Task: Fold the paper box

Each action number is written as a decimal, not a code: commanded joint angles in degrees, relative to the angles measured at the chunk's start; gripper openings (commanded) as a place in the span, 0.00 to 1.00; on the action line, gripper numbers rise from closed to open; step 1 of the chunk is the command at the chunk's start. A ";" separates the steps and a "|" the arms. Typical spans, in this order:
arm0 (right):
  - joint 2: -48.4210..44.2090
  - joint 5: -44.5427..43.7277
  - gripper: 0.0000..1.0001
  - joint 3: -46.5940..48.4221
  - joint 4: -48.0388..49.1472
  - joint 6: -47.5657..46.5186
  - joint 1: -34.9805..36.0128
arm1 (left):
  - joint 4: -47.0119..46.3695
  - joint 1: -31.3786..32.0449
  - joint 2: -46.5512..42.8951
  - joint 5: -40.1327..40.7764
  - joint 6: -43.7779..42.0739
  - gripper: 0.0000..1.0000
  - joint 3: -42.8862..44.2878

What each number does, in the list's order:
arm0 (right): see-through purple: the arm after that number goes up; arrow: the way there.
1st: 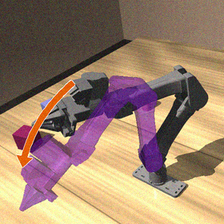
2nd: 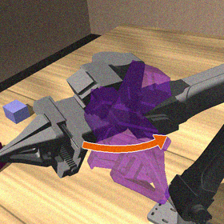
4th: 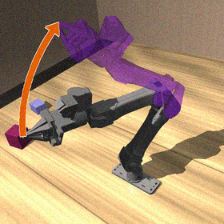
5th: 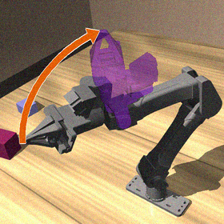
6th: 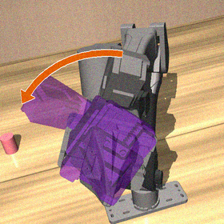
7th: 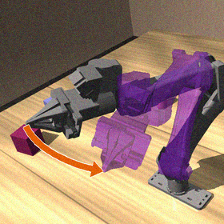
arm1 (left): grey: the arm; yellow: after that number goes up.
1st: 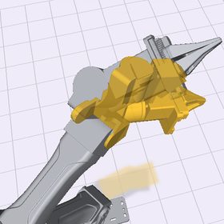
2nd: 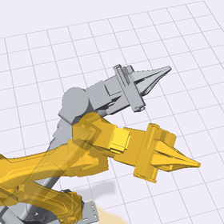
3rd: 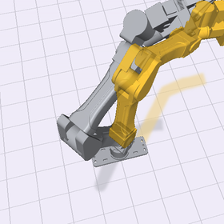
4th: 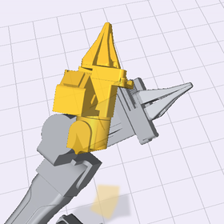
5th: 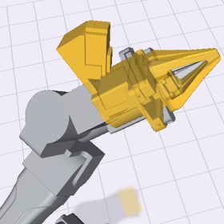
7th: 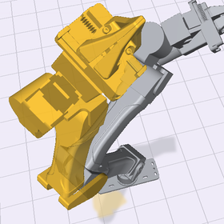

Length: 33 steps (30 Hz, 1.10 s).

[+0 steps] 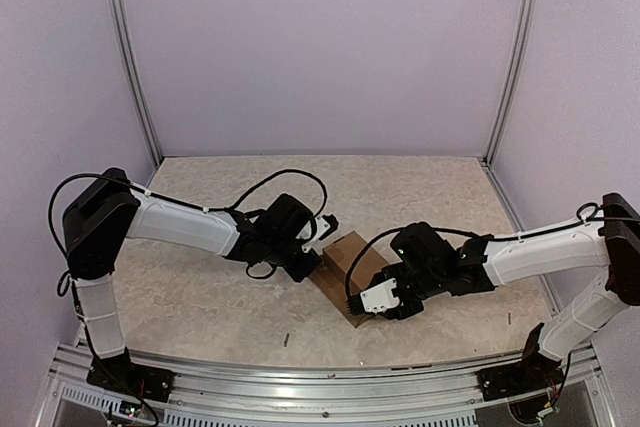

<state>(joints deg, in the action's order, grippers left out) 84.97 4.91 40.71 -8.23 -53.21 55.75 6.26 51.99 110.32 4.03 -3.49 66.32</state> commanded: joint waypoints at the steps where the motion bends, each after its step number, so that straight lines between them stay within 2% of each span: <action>1: 4.30 2.23 0.47 -1.77 -7.49 -0.13 -0.16 | 0.26 -0.44 1.27 -1.80 -1.13 0.00 2.55; 18: 5.07 2.36 0.46 -1.55 -8.13 -0.31 -0.20 | 3.33 -2.64 3.35 0.15 1.20 0.00 4.39; 27: 5.18 2.14 0.46 -1.60 -8.14 -0.53 -0.19 | 2.04 -2.21 2.21 0.15 -0.71 0.00 4.41; 33: 5.31 2.08 0.46 -1.64 -8.42 -1.19 -0.16 | 4.66 -1.75 3.87 0.44 -3.17 0.00 7.42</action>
<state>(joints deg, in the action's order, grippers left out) 86.61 5.74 41.41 -6.94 -54.41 55.68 9.58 49.98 112.84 3.29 -4.32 70.78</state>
